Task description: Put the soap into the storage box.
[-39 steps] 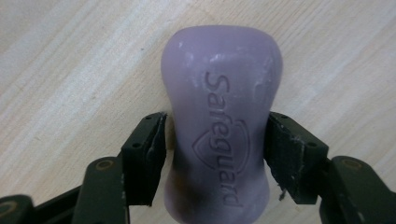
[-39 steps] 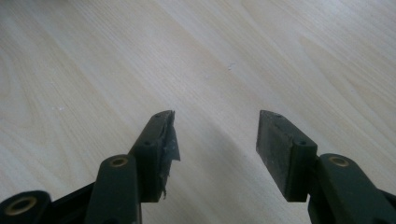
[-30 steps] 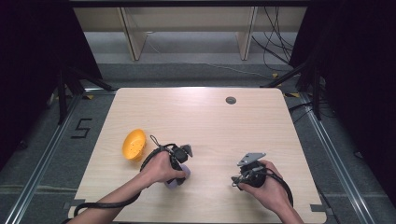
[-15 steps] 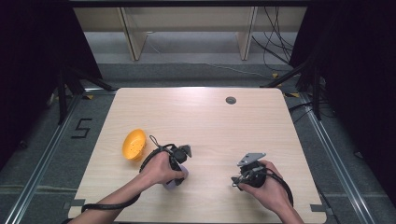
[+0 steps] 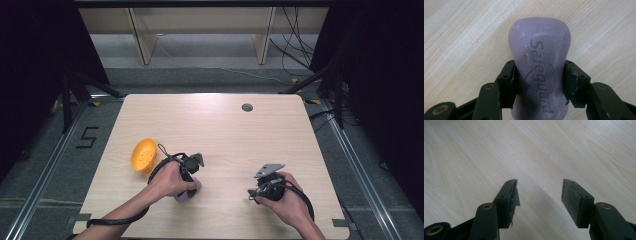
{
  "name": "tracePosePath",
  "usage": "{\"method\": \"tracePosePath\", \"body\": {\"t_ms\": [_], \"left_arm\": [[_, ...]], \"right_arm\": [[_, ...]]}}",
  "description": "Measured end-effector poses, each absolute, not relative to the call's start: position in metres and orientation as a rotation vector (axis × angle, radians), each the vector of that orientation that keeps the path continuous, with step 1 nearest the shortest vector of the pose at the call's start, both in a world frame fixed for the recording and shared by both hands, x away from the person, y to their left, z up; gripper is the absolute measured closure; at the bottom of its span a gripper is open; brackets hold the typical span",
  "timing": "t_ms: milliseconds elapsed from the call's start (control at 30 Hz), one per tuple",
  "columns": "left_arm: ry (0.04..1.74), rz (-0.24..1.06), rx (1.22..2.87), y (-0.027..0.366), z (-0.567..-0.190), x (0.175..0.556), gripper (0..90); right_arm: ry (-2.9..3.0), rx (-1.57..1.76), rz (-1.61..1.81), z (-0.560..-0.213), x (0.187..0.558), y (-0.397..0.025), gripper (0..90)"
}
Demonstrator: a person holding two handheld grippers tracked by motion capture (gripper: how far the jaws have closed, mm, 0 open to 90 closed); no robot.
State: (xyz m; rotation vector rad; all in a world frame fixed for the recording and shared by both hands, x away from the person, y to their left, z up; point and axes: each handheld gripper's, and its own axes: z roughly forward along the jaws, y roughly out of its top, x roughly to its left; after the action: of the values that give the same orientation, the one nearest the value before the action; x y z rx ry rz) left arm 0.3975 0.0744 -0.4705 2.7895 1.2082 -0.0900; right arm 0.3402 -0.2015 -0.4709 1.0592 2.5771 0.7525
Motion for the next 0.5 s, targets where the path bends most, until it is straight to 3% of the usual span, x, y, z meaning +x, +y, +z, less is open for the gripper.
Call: {"method": "tracePosePath", "body": {"t_ms": [233,500], "left_arm": [[1.219,-0.133,2.758,0.0768,-0.4661,0.3997,49.1],[1.23,-0.095,2.737,0.0805,-0.4605,0.3969,49.0]], "right_arm": [[2.578,1.057,0.754,-0.4711,0.3404,-0.2017,46.6],[2.574,1.052,0.756,-0.4706,0.3401,-0.2015,46.6]]}}
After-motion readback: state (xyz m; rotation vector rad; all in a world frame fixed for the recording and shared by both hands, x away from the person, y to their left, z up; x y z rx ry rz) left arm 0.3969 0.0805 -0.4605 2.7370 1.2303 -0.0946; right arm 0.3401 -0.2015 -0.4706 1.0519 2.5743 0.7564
